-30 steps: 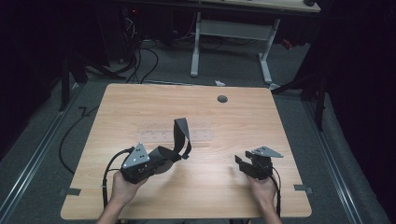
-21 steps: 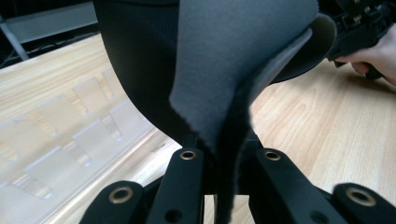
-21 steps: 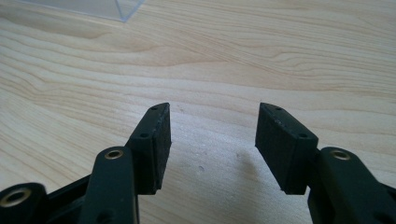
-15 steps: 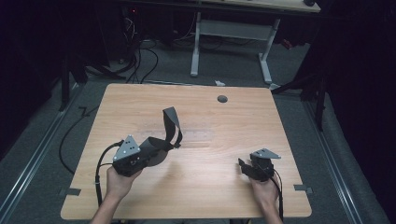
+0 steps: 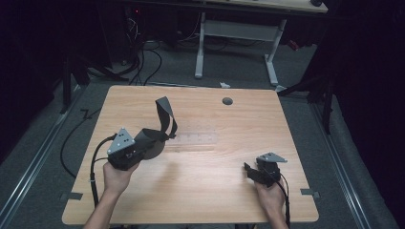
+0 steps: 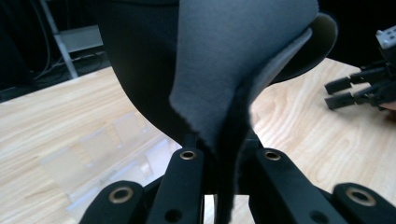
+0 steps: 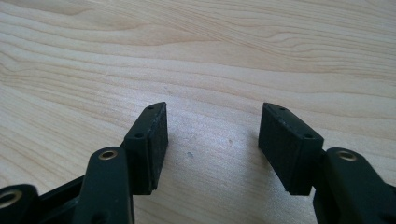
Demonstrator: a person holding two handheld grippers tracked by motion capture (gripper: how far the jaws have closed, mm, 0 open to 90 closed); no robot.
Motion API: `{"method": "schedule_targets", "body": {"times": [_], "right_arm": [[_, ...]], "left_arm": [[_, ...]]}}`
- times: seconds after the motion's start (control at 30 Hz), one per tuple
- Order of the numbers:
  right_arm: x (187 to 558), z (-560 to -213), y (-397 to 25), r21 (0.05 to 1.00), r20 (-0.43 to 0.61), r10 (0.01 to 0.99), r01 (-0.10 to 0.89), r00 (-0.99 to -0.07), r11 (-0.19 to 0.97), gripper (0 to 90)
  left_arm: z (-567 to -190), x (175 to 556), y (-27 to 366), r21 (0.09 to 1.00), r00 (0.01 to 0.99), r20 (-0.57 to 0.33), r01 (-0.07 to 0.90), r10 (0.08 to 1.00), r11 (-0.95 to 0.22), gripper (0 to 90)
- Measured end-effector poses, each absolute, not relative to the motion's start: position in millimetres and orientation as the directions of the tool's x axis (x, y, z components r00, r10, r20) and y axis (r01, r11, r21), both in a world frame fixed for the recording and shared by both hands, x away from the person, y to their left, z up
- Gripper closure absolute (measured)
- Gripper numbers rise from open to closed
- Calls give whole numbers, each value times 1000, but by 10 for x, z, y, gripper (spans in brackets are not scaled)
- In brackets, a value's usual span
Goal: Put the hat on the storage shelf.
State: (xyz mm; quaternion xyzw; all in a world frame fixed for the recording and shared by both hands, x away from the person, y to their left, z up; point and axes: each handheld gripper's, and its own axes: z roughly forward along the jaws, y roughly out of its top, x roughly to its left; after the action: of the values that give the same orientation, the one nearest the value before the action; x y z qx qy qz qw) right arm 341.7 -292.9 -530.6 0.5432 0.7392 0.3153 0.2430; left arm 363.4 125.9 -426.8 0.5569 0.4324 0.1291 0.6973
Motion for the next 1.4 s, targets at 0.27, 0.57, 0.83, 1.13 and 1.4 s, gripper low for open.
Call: {"method": "schedule_targets", "body": {"times": [0.27, 0.57, 0.83, 1.13, 1.4], "right_arm": [[3416, -5306, -2928, 730, -17, 956, 650, -291, 211, 426], [3415, -5306, -2928, 730, -17, 957, 650, -291, 211, 424], [3415, -5306, -2928, 730, -17, 957, 650, -291, 210, 424], [3414, -5306, -2927, 730, -17, 957, 650, -290, 210, 423], [3413, -5306, -2927, 730, -17, 957, 650, -289, 209, 422]], "left_arm": [[-4171, 3764, 1352, 891, 573, -453, 264, 683, 369, 856], [-4126, 3933, 1479, 894, 539, -446, 236, 715, 380, 857], [-4158, 4090, 1516, 904, 525, -426, 203, 737, 377, 857], [-4273, 4255, 1522, 910, 491, -414, 205, 767, 360, 857], [-4351, 4353, 1523, 913, 458, -408, 216, 790, 346, 857]]}}
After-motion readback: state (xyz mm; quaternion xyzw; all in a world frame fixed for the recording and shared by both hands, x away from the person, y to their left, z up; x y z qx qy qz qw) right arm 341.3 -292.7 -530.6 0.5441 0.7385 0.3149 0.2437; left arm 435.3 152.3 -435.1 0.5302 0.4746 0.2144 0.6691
